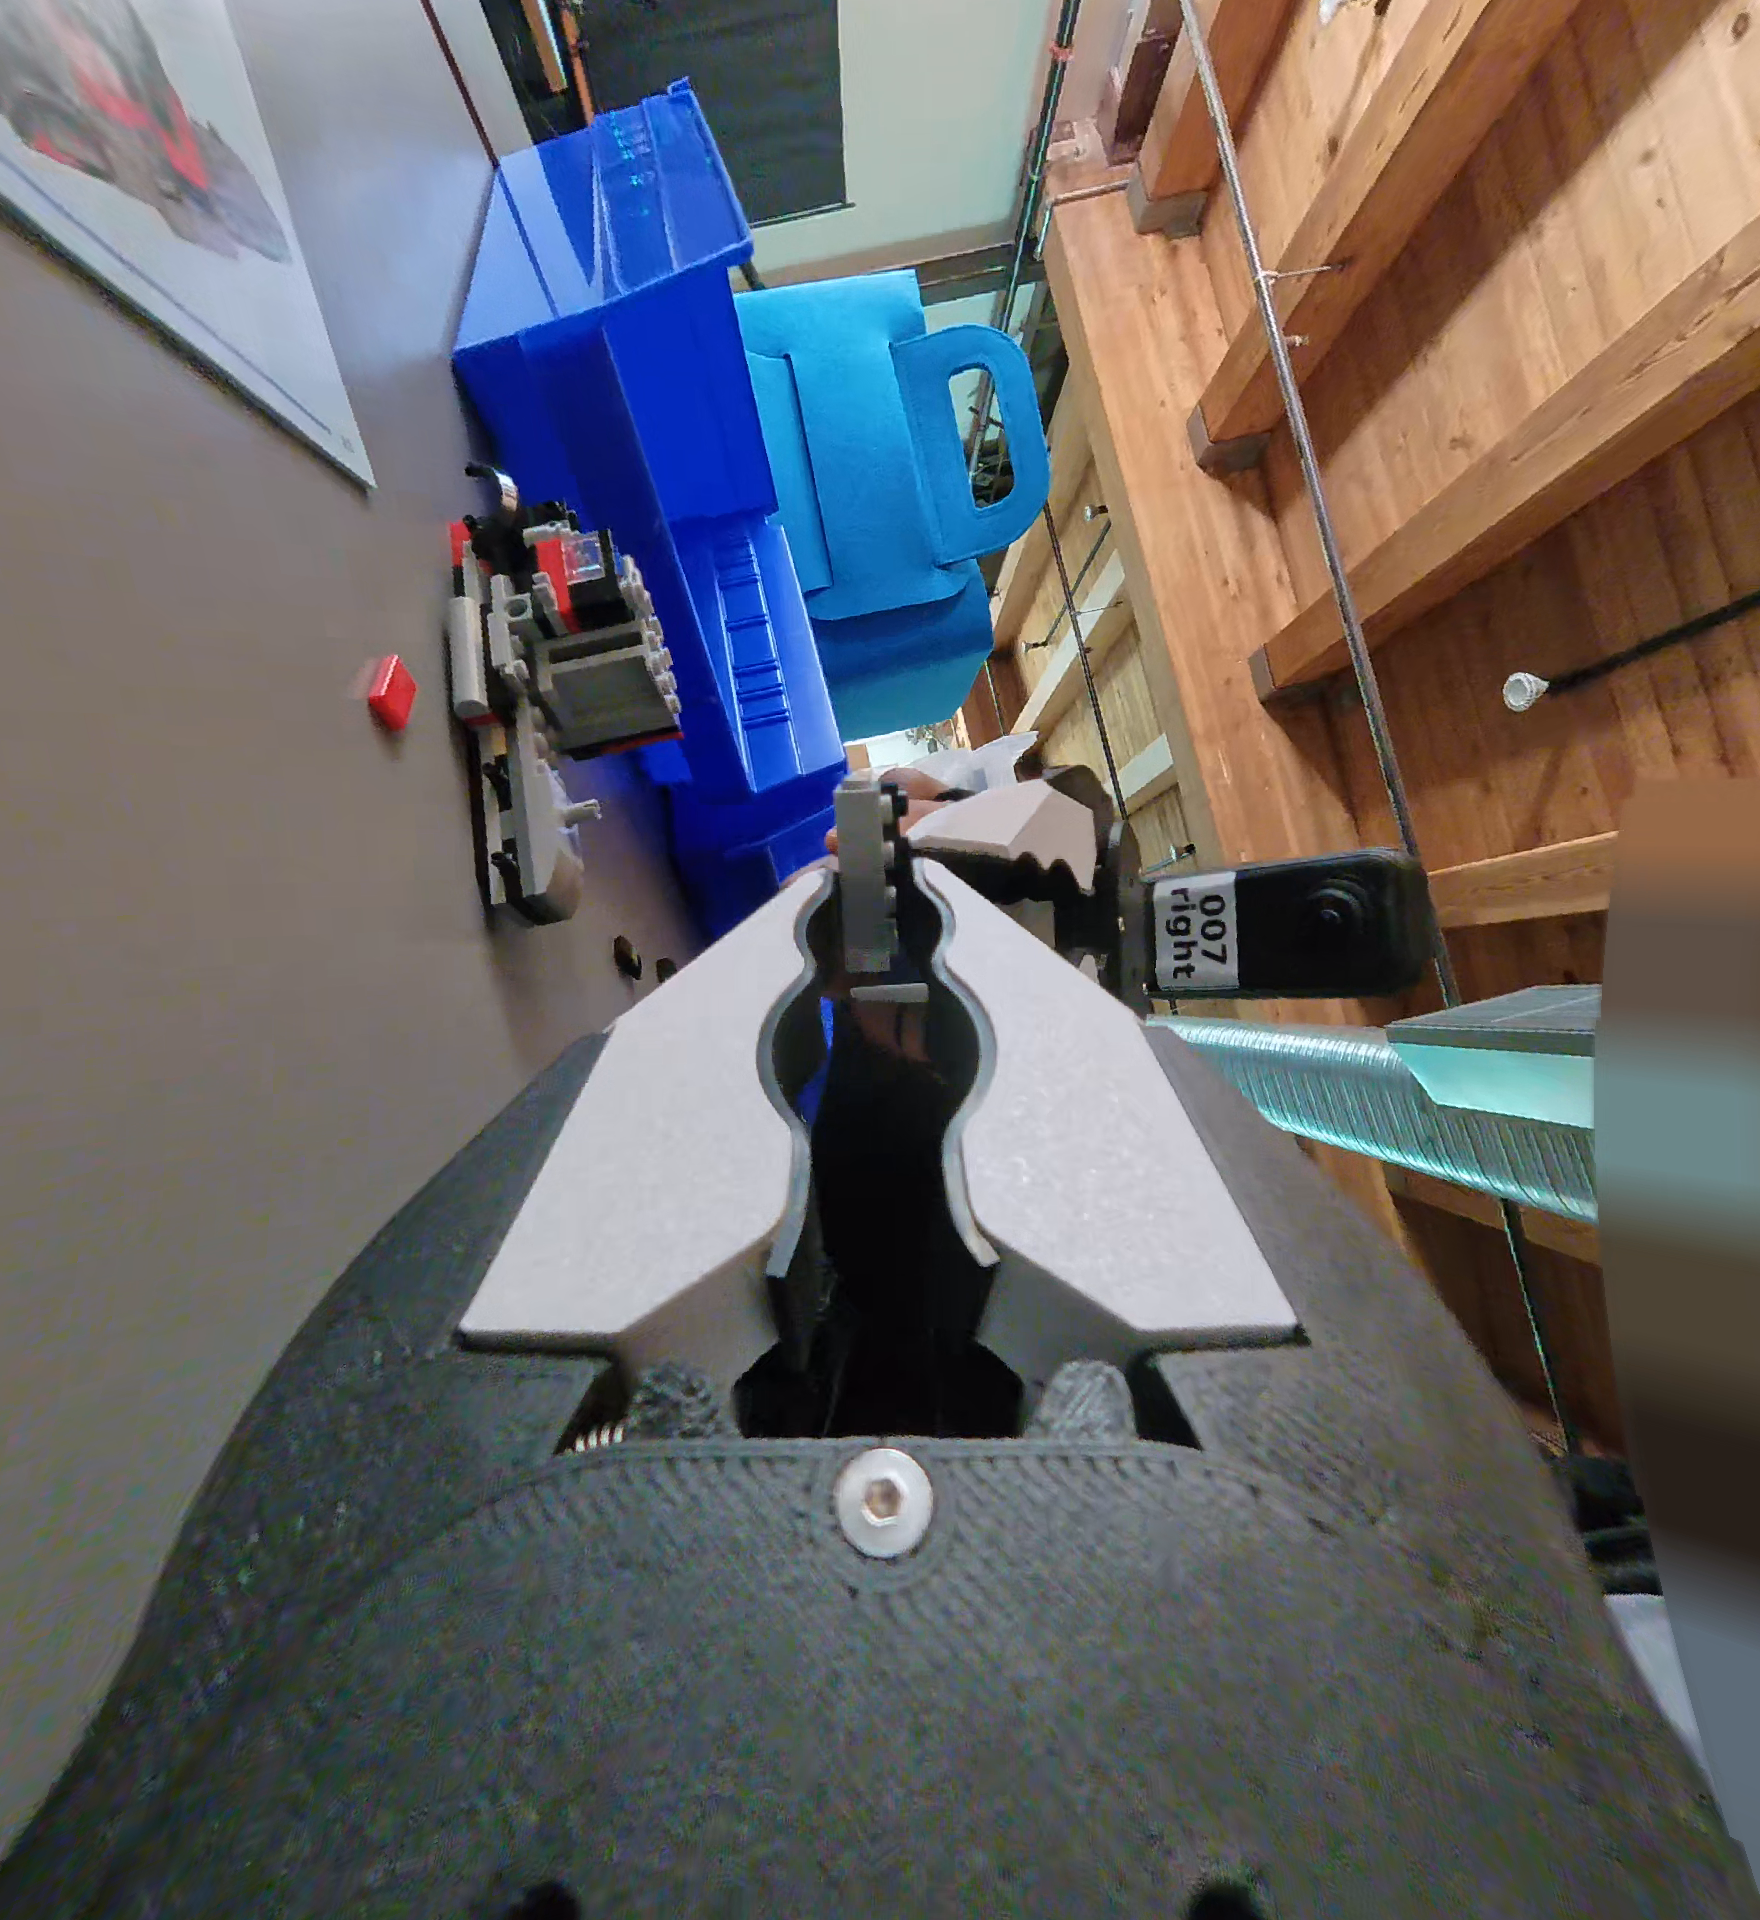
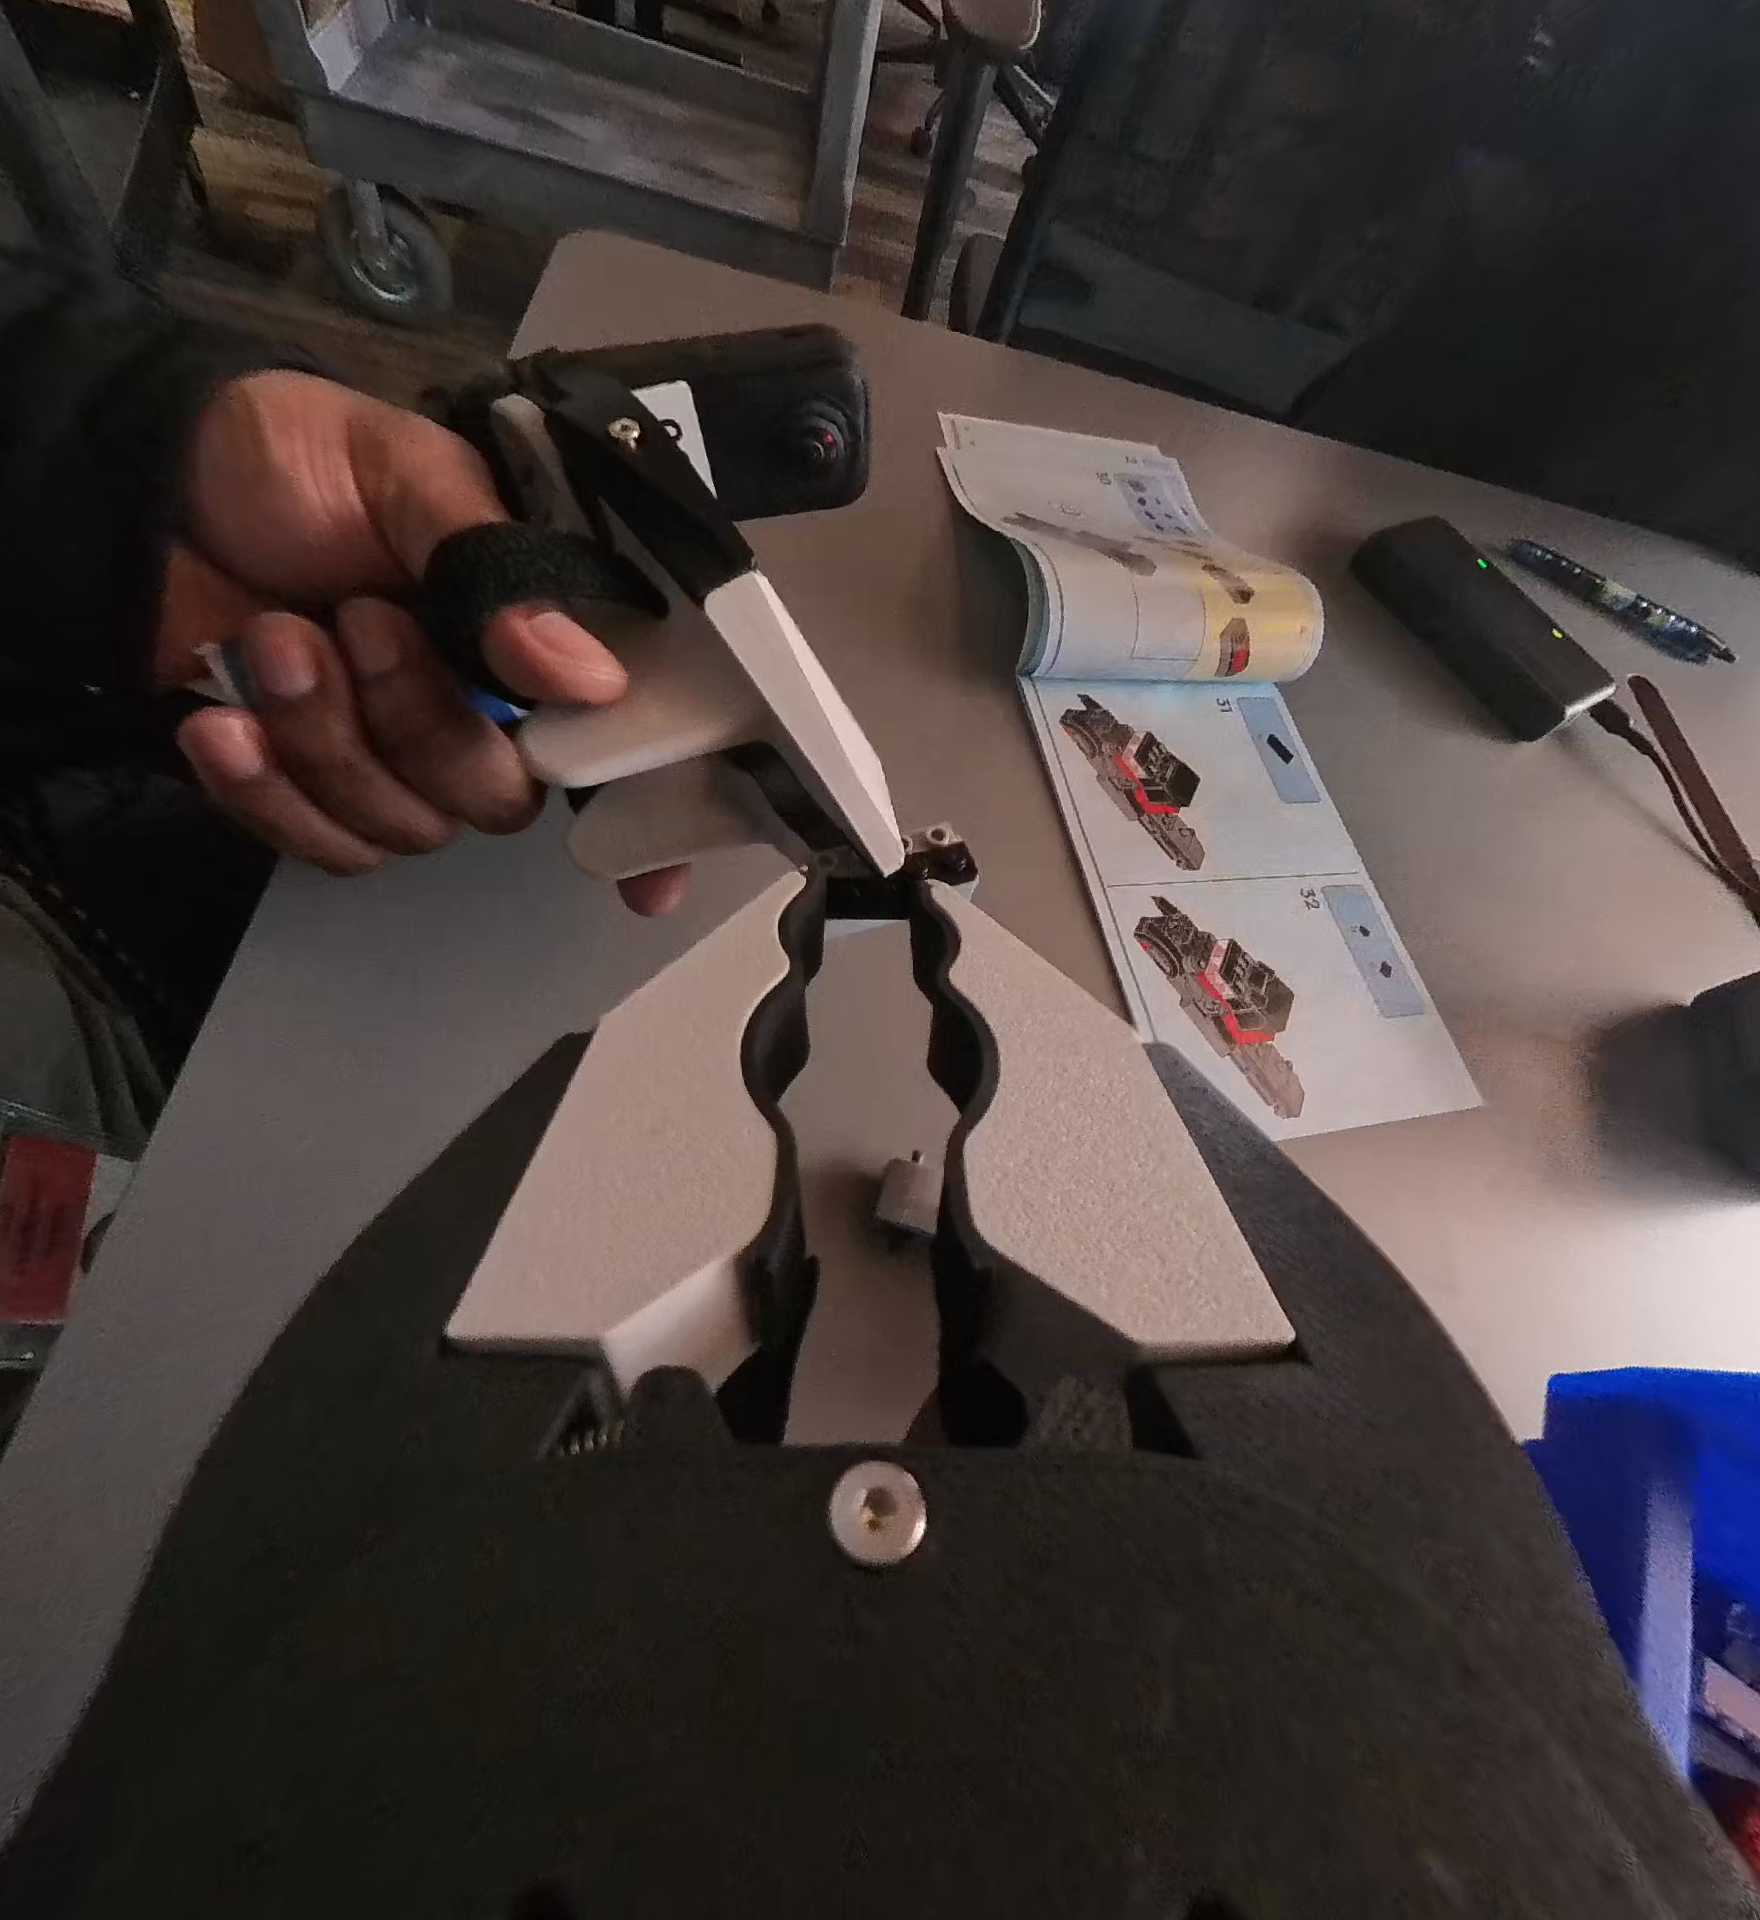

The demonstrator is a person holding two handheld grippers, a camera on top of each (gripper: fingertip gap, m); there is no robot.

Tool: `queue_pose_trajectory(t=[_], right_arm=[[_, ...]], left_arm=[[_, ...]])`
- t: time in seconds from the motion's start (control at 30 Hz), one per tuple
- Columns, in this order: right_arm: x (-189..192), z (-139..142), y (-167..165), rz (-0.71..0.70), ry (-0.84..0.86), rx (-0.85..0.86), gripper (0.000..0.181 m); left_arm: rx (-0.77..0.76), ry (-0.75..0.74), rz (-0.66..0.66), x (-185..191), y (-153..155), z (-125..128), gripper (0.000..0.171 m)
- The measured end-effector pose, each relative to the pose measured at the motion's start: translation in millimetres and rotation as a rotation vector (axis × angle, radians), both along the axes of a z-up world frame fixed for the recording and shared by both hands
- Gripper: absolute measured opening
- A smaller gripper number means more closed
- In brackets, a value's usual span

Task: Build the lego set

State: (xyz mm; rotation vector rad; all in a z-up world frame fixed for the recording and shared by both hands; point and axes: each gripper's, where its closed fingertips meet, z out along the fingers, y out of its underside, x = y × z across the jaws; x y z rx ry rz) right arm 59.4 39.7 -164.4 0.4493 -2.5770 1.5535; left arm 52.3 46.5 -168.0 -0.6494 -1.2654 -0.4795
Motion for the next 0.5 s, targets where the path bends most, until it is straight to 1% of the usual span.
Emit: queue_pose_trajectory(t=[0.2, 0.37, 0.5], right_arm=[[-0.6, 3.9, -1.9, 0.005, 0.038, -0.01, 0.016], [1.8, 4.7, -2.9, 0.025, 0.103, -0.016, 0.016], [1.5, 6.4, -4.0, 0.039, 0.119, -0.009, 0.016]], left_arm=[[0.034, 0.006, 0.007, -1.4, -2.3, 4.3, 0.012], [0.025, -0.008, 0.023, -2.5, -3.7, 5.2, 0.012], [0.006, -0.007, 0.023, -2.2, -4.6, 6.9, 0.012]])
